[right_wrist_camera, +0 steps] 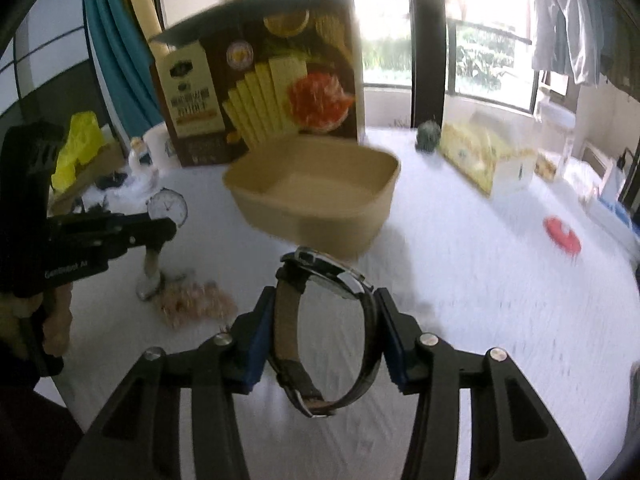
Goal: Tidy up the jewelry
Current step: 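Lower both held watches into the kraft bowl and open both tools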
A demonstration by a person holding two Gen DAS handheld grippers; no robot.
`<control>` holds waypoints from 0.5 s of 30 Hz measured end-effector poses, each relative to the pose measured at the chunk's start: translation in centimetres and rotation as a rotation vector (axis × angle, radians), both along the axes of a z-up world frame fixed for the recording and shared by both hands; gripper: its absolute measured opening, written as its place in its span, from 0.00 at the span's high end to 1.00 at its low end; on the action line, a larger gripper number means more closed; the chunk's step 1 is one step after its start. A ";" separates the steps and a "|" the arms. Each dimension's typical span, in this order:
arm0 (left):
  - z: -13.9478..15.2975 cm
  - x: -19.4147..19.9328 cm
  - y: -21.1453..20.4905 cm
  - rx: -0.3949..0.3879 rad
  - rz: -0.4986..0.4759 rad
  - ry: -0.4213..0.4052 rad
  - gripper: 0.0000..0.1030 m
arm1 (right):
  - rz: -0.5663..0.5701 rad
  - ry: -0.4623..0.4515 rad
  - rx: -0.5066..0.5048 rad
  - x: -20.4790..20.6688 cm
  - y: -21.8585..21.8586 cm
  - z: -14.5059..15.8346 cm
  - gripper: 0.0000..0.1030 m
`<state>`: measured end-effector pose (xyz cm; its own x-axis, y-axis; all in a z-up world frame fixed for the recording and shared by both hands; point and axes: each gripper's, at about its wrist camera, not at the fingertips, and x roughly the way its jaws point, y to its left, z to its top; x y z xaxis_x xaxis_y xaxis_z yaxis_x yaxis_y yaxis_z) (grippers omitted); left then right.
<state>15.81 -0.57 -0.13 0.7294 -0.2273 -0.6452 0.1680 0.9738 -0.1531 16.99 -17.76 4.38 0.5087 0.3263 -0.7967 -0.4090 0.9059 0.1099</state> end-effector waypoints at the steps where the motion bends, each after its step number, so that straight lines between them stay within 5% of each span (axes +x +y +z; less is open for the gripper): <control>1: 0.5 0.5 -0.2 0.002 -0.005 -0.014 0.86 | 0.002 -0.012 0.005 0.4 0.1 0.4 0.56; 9: 3.6 4.1 -1.3 0.031 -0.059 -0.100 0.86 | 0.026 -0.107 0.013 4.7 1.0 2.1 0.55; 15: 2.3 8.0 -1.9 0.038 -0.083 -0.061 0.86 | 0.030 -0.129 0.035 8.0 1.7 1.8 0.54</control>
